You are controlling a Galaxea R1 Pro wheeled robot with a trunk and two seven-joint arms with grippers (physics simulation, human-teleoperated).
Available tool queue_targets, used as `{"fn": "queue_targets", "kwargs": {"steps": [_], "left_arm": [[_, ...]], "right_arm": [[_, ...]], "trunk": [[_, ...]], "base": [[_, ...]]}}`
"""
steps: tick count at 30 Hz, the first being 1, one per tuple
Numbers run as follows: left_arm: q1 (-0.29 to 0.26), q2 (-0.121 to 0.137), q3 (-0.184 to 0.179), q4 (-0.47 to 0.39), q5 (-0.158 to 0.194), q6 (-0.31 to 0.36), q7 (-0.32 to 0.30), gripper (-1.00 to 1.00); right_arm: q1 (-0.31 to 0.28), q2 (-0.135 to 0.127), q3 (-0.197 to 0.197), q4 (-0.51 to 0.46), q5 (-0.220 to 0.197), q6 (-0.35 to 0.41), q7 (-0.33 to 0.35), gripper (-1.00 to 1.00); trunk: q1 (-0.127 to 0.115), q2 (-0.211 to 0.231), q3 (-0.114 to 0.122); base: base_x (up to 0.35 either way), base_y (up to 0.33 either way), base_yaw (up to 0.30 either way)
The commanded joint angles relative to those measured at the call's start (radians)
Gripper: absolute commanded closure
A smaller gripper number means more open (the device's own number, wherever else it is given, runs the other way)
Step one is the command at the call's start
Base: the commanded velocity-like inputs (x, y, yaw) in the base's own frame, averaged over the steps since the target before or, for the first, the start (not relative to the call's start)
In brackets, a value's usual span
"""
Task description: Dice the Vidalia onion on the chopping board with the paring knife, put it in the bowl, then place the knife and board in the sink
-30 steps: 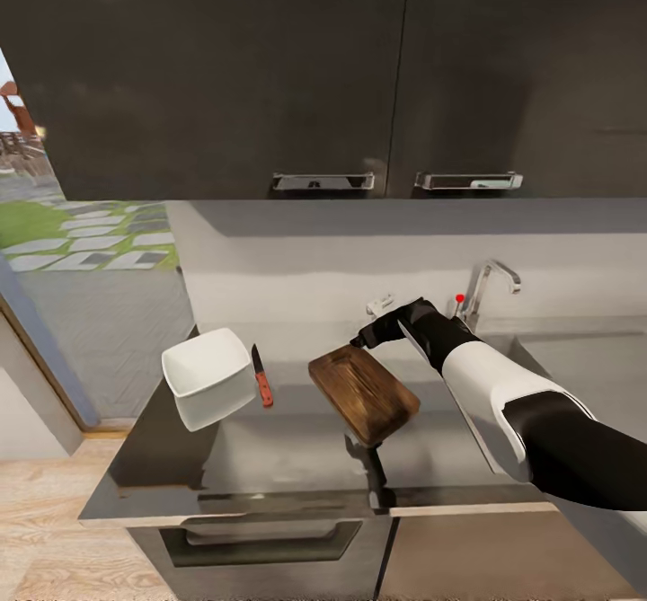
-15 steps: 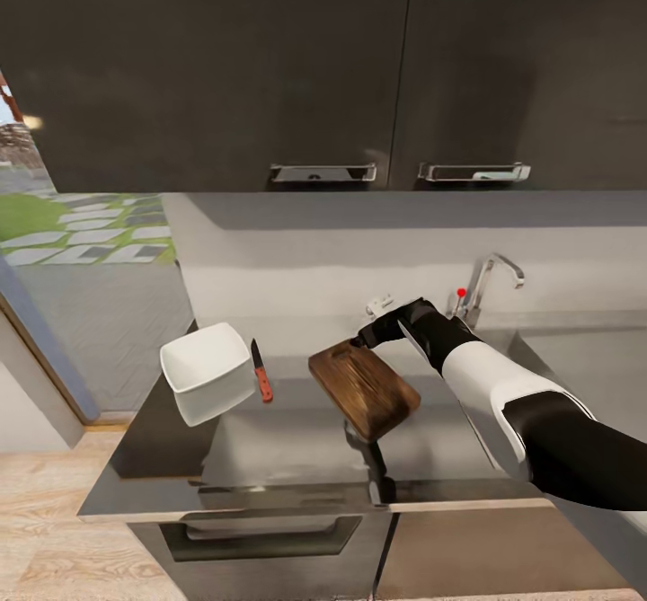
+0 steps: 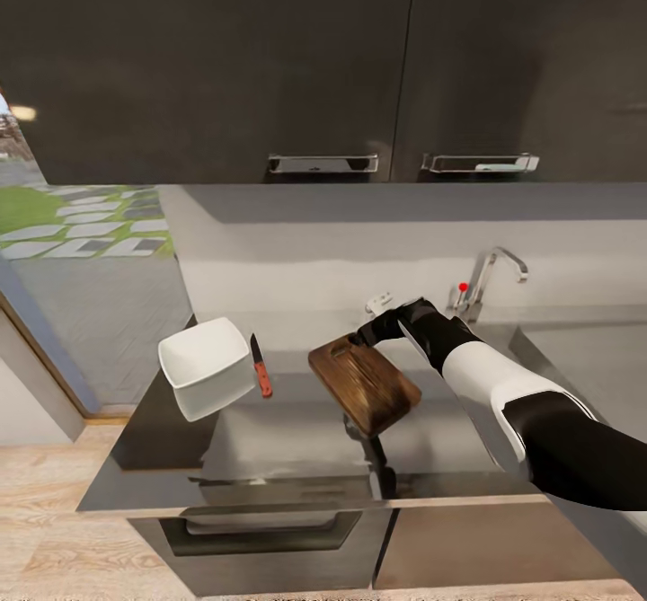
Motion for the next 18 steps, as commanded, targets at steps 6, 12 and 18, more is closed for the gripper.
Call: {"fn": "queue_targets", "kwargs": {"steps": [6, 12, 18], "left_arm": [[0.0, -0.003, 0.005, -0.001, 0.002, 0.001, -0.008, -1.0], [0.0, -0.003, 0.005, -0.001, 0.002, 0.001, -0.008, -1.0], [0.0, -0.003, 0.005, 0.0, 0.002, 0.001, -0.008, -1.0]], "right_arm": [[-0.001, 0.0, -0.001, -0.001, 0.01, -0.037, 0.007, -1.0], [-0.001, -0.001, -0.002, 0.001, 0.01, -0.072, 0.008, -1.0], [0.0, -0.008, -0.003, 0.001, 0.009, -0.083, 0.009, -1.0]], "trunk": [[0.001, -0.002, -0.012], [0.001, -0.002, -0.021], [0.001, -0.002, -0.031]], "base": [[0.0, 0.0, 0.0], [0.0, 0.0, 0.0], [0.0, 0.0, 0.0]]}}
